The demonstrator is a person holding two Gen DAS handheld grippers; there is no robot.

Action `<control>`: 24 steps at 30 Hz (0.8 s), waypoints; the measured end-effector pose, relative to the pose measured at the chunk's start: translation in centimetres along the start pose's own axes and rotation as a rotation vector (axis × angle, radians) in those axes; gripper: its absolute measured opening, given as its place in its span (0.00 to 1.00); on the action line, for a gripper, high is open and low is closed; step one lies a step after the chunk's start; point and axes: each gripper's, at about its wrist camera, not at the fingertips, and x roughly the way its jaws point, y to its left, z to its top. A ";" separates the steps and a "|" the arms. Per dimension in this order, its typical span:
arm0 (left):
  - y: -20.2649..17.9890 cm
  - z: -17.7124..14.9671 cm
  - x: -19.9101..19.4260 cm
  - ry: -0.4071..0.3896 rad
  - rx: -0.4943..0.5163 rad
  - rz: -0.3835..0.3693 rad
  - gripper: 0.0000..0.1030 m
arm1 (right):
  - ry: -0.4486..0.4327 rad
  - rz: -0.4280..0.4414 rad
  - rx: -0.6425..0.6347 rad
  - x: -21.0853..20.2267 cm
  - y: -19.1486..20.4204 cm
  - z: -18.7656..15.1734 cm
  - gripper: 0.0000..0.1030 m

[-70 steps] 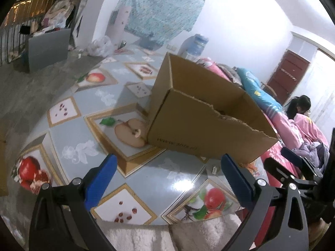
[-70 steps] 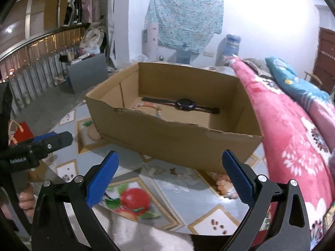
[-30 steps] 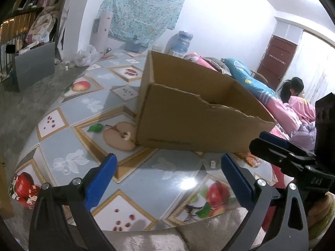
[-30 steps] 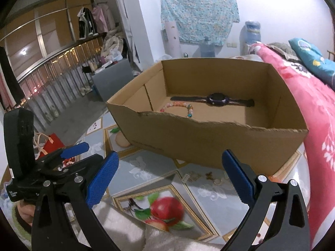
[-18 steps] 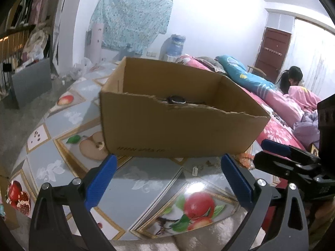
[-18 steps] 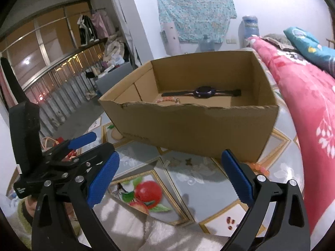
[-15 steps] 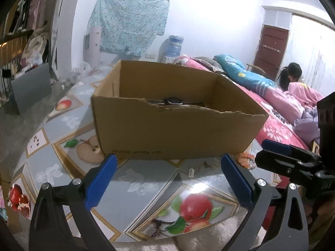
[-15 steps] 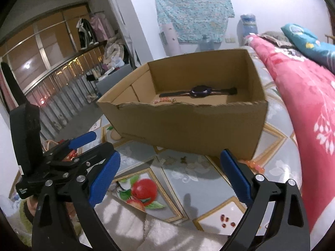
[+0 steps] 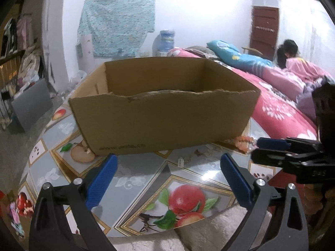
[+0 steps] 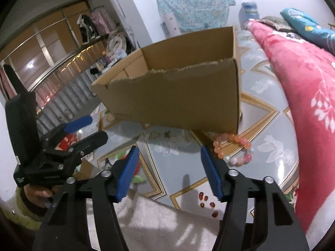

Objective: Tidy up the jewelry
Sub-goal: 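Lower both grippers toward the small metal earrings beside the box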

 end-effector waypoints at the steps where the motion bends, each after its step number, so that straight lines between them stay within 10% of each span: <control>1: -0.4 0.0 0.2 0.004 0.017 -0.002 0.90 | 0.005 0.000 -0.007 0.3 0.1 0.0 0.50; 24: -1.5 0.1 7.8 0.264 0.177 -0.078 0.16 | 0.087 0.022 -0.079 4.5 1.1 -0.2 0.33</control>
